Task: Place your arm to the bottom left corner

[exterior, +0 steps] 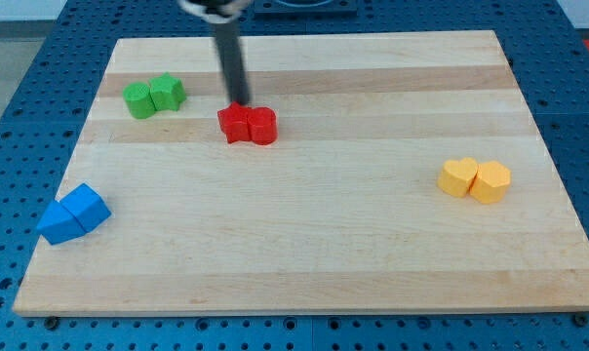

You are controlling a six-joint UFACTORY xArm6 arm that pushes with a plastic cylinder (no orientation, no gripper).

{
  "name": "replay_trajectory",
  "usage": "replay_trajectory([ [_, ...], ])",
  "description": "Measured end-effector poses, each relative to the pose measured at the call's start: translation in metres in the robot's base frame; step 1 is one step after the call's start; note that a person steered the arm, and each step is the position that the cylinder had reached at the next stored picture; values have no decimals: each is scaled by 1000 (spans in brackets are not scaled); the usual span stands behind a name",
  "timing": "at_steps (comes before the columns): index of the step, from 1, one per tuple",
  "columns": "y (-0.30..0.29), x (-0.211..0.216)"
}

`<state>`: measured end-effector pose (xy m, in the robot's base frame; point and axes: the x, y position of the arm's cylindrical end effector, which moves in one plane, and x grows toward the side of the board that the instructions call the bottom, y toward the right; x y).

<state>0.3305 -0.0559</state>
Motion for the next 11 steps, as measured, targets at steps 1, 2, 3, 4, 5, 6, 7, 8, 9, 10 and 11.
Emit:
replay_trajectory([
  [1, 70, 10],
  [2, 90, 56],
  [3, 90, 116],
  [4, 72, 180],
  [5, 12, 244],
  [6, -72, 282],
  [7, -246, 281],
  [8, -249, 279],
  [9, -249, 279],
  [10, -248, 266],
  [11, -248, 235],
])
